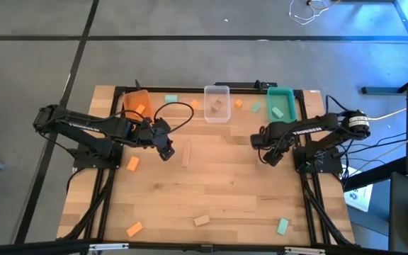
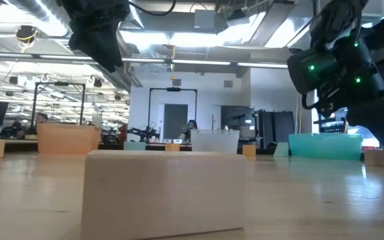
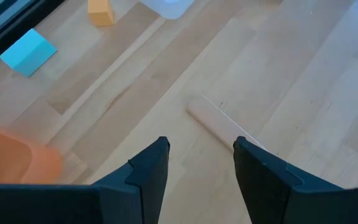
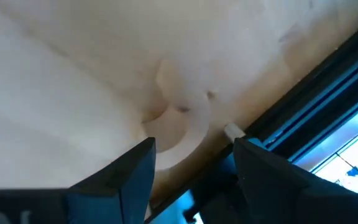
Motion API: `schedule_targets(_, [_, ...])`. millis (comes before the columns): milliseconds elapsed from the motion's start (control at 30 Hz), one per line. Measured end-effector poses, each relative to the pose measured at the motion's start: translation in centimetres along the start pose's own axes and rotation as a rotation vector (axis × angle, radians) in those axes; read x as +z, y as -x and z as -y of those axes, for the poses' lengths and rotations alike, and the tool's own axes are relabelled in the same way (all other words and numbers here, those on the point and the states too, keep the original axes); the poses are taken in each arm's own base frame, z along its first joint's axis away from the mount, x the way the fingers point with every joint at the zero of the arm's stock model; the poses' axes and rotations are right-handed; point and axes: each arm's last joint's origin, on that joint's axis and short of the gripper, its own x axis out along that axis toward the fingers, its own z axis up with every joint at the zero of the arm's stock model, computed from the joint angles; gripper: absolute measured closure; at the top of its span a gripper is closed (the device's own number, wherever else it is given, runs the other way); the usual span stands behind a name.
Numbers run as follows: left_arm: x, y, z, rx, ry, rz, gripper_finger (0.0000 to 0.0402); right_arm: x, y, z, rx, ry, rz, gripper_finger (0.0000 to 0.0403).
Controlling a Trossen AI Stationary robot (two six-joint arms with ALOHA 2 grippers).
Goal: Sort & place blocks by color
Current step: Put the brown block into the transparent bin
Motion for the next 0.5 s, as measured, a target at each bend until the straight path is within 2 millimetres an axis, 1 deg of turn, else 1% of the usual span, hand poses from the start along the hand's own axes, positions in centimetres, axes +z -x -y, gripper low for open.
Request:
schedule_targets(167, [0.0,0.0,0.0,0.0,0.0,0.0,0.0231,0.5,-1.2,0.7,-0.005,-0.003,0.009,0.0186])
schedule_targets(367, [0.0,0.0,0.0,0.0,0.0,0.0,0.0231,1.4,-2.8,0.8,0.109,0.051,0.039,0.0186])
schedule_targets(500, [0.0,0.0,0.0,0.0,0.0,0.0,0.0231,1.6,-3.1,1.0,0.133,0.074,0.051,0.0186])
